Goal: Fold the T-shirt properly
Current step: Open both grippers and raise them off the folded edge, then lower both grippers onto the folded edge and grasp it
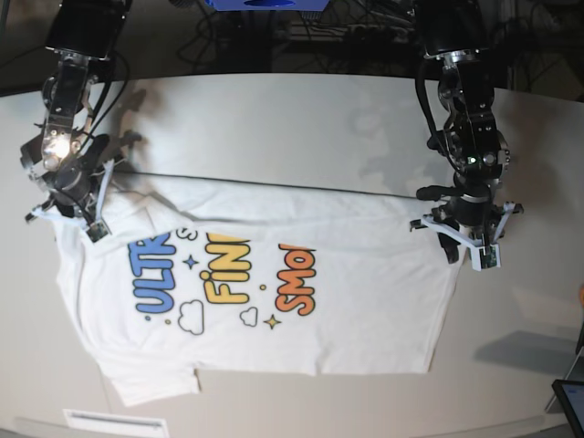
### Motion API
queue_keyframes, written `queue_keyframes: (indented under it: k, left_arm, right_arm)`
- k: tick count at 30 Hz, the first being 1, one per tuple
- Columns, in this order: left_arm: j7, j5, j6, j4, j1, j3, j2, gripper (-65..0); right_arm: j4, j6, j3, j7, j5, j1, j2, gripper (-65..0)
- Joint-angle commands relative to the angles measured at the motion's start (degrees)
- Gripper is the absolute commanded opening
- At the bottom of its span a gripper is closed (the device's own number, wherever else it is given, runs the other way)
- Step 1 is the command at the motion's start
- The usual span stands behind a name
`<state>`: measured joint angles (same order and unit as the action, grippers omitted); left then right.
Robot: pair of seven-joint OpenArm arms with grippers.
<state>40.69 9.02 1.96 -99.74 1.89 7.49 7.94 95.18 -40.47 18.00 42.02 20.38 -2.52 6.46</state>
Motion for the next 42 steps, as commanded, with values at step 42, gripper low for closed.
queue_keyframes:
  k: [42]
  left_arm:
    - [-1.35,-0.8,-0.51,5.02,5.45,-10.52,1.51,-43.8]
  right_arm:
    - [-5.81,0.47,7.89,-0.83,-0.03,-0.24,1.06,-35.3]
